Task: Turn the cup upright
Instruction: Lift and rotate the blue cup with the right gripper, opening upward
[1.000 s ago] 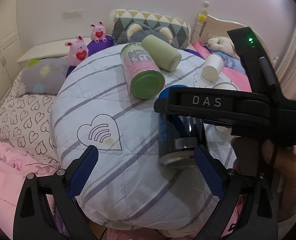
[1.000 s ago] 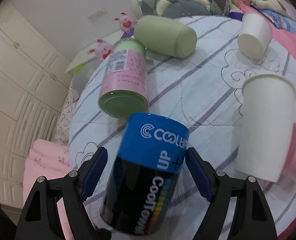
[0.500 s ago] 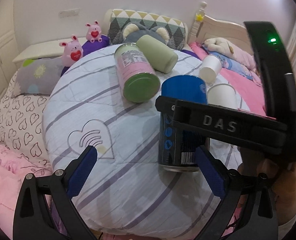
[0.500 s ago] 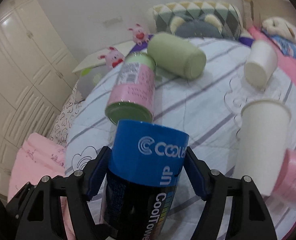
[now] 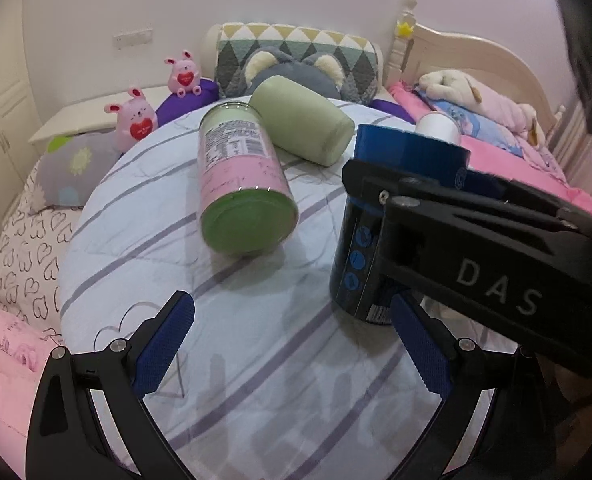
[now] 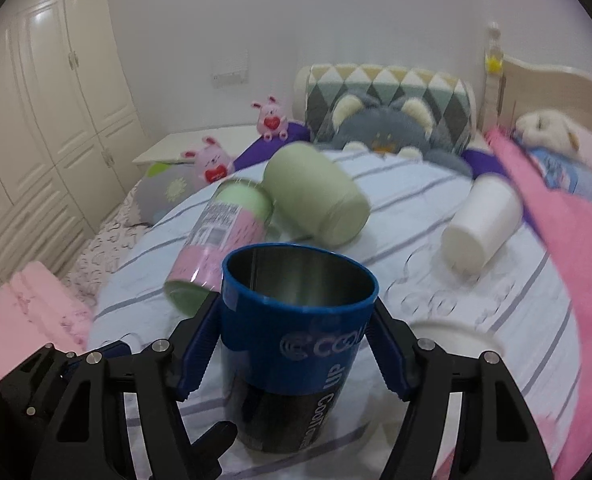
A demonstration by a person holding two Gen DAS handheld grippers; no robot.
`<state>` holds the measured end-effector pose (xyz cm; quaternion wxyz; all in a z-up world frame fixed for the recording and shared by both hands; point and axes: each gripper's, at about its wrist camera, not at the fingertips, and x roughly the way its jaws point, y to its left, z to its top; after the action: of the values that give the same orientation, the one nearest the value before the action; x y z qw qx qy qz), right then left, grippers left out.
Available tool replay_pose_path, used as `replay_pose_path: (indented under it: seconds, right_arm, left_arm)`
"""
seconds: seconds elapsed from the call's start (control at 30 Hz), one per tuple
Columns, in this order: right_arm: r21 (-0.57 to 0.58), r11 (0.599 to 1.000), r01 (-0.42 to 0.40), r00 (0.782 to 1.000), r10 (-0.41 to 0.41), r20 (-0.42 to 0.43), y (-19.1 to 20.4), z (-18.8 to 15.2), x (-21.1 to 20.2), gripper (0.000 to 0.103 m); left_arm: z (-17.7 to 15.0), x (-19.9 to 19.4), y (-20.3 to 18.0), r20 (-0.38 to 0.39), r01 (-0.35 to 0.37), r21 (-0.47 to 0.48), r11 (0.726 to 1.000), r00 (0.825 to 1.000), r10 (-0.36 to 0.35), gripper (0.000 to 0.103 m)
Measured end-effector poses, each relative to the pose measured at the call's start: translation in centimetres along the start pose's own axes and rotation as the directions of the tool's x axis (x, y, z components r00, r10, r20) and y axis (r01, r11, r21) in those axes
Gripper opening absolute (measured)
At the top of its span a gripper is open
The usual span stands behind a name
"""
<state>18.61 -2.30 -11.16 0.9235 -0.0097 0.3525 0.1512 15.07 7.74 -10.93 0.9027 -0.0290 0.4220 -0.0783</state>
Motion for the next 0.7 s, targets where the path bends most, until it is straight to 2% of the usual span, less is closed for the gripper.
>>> replay_pose_path:
  seconds: [0.23, 0.63, 0.67, 0.7]
  right_arm:
    - [-0.048, 0.999, 0.016, 0.999, -0.014, 0.039, -0.4, 0.7, 0.5, 0.068]
    - [-0.090, 0.996, -0.020, 0.990, 0.032, 0.138, 0.7, -1.9, -1.2, 0.069]
    - [-0.092, 0.995, -0.028, 0.988, 0.041, 0.147, 0.8, -2.1, -1.5, 0.074]
    - [-0.092, 0.995, -0.036, 0.985, 0.051, 0.162, 0.9, -2.3, -1.8, 0.083]
  left_arm:
    - [1.0, 1.3, -0.4, 0.002, -0.038, -0.005, 0.999, 0.999, 0.038, 0.100]
    - [-0.5, 0.7, 0.1, 0.002, -0.049, -0.011, 0.999, 0.999, 0.049, 0.100]
    - [-0.6, 0.5, 0.0, 0.002, -0.054, -0.011, 0.998, 0.999, 0.054, 0.100]
    - [-0.9, 0.3, 0.0, 0.005, -0.057, -0.012, 0.998, 0.998, 0.057, 0.100]
